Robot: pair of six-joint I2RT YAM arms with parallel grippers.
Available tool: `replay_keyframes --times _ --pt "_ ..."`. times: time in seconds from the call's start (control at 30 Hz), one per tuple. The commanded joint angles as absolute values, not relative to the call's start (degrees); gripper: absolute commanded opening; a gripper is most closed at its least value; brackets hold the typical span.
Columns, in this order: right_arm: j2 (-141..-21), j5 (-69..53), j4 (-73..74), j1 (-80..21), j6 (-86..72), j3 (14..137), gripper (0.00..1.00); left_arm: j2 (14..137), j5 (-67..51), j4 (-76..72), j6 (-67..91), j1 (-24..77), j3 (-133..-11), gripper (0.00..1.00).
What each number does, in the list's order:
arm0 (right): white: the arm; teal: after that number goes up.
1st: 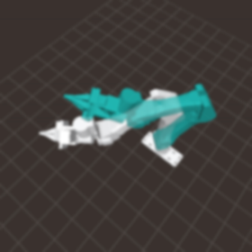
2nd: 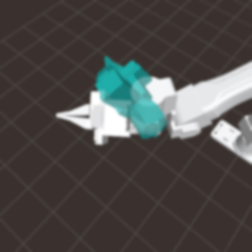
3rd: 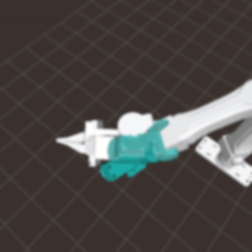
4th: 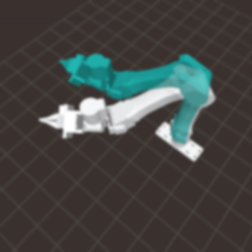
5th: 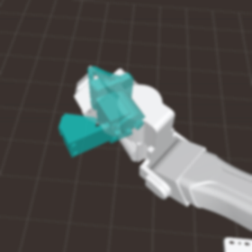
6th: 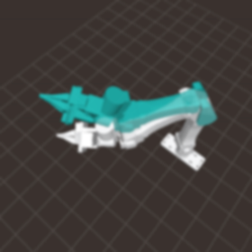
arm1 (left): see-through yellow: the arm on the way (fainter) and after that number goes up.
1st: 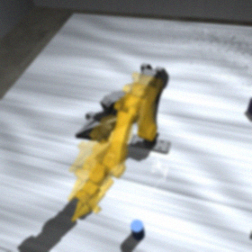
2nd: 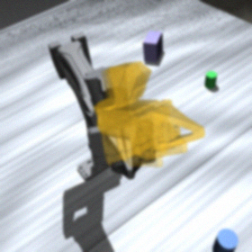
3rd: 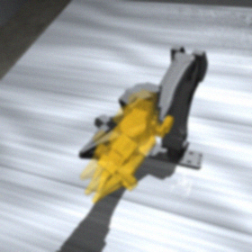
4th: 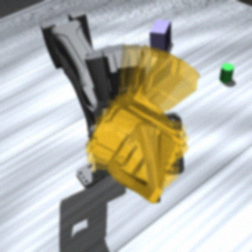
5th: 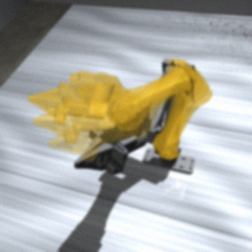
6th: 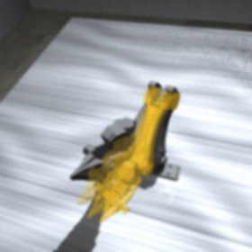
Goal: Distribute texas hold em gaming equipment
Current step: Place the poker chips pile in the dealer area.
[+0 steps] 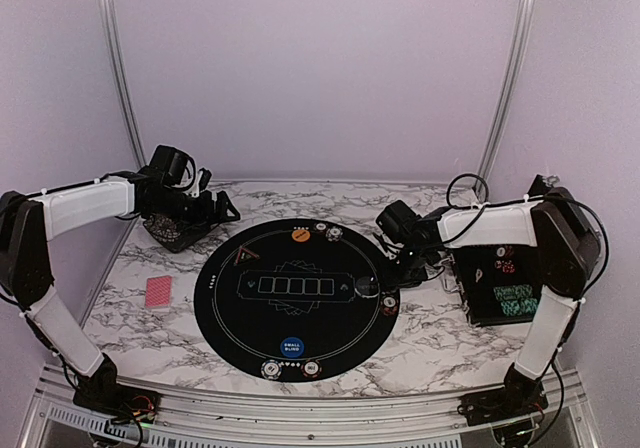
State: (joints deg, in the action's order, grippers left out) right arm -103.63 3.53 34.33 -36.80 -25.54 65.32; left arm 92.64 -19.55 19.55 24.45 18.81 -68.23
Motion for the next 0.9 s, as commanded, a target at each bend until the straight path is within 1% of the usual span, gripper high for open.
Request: replay_keyframes --times 0.0,0.87 --pt "-104.1 4.5 33.9 -37.6 -26.3 64.5 0.29 93.3 -20.5 19.2 24.2 18.9 -67.7 0.99" --pt "-103.4 5.1 34.0 -37.6 -26.5 64.4 0.3 93.6 -20.4 19.1 24.2 18.9 -67.7 0.99"
